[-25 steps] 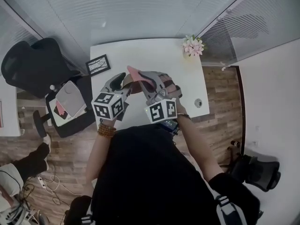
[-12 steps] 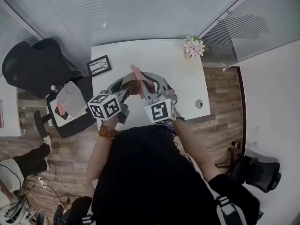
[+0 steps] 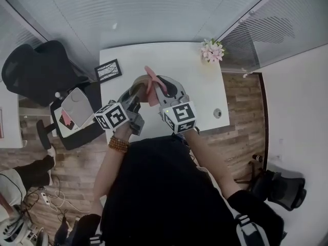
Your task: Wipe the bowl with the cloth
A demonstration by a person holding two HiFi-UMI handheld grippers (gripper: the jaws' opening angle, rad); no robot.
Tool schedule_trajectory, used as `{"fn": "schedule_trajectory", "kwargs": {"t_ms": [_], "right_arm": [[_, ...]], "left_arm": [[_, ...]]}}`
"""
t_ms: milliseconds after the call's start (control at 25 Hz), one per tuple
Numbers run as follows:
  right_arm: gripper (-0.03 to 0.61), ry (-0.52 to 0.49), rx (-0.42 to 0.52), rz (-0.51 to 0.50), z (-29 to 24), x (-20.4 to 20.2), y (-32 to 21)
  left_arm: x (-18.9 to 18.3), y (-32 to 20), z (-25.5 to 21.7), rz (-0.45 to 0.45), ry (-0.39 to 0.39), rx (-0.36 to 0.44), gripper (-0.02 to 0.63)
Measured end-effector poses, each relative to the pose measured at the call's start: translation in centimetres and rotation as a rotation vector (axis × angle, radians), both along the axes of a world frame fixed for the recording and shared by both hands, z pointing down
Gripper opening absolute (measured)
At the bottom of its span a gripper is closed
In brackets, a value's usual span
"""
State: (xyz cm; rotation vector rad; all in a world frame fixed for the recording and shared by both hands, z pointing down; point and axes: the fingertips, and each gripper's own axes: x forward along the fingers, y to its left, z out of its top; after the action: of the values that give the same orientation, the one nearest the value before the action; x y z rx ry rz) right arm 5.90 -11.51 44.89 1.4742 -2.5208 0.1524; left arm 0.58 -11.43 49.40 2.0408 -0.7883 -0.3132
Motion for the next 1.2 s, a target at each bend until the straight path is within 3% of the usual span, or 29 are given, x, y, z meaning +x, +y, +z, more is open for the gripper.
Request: {"fn": "schedule_trajectory", "kwargs": {"t_ms": [40,80,160,200,240,280,320,360,520,560,600,640,800,840,880,1000,1160,1200], "right_arm": [[0.017,0.070,0.022,-0.005,0.2,-0.2,0.0],[0.017,0.218,0.085,-0.030,0.4,-0.7,0.4],[0.016,0.569,0.250,-0.111,0.7,-2.1,1.3],[0.017,0.688,0.310,-0.144,0.9,-2.6,1.6],[0.017,0.738,0.333,-0.163,1.1,-2.9,1.8],[0.016,0.721,0.321,-0.165,1.2,-2.9,1.9],[0.015,0.651,0.287,-0.154,1.3,-2.6,1.8],[0.017,0.543,0.242,-0.134,1.1,-2.1,1.6],[0.026,-0.005,0.029,-0.054,-0.1,-0.6,0.4],[0.030,-0.066,-0.011,-0.050,0.0,-0.3,0.2],[0.031,-0.044,-0.023,-0.051,0.4,-0.2,0.1],[0.021,0.055,-0.002,-0.064,0.8,-0.2,0.2],[0.017,0.679,0.242,-0.214,2.0,-1.3,2.2],[0.017,0.750,0.274,-0.237,2.3,-1.6,2.5],[0.017,0.754,0.276,-0.245,2.4,-1.6,2.7],[0.018,0.573,0.222,-0.202,1.9,-1.2,2.5],[0.020,0.247,0.132,-0.072,0.7,0.4,1.4],[0.020,0.157,0.087,-0.042,0.7,0.7,1.1]], "left_arm": [[0.0,0.1,0.1,-0.001,-0.045,0.027,0.074],[-0.1,0.2,0.2,0.012,-0.161,0.093,0.075],[-0.3,0.1,0.3,0.072,-0.508,0.287,0.093],[-0.2,0.2,0.3,0.115,-0.686,0.389,0.105],[0.0,0.3,0.3,0.155,-0.828,0.470,0.083],[0.2,0.4,0.3,0.180,-0.906,0.514,0.069],[0.3,0.5,0.1,0.184,-0.906,0.515,0.063],[0.3,0.4,-0.2,0.169,-0.837,0.476,0.058],[-0.5,0.0,-0.4,0.019,-0.292,0.163,0.058],[-0.7,0.0,-0.2,-0.009,-0.208,0.115,0.058],[-0.7,0.1,0.1,-0.022,-0.197,0.109,0.058],[-0.6,0.3,0.2,-0.012,-0.269,0.152,0.058],[1.2,1.0,1.4,0.194,-0.836,0.449,0.084],[1.6,1.3,1.7,0.235,-0.899,0.475,0.054],[1.8,1.4,1.9,0.247,-0.894,0.463,0.054],[1.5,1.2,1.7,0.178,-0.660,0.312,0.050],[0.7,0.7,1.7,0.005,-0.121,-0.019,0.051],[0.7,0.6,1.8,-0.036,-0.028,-0.074,0.052]]}}
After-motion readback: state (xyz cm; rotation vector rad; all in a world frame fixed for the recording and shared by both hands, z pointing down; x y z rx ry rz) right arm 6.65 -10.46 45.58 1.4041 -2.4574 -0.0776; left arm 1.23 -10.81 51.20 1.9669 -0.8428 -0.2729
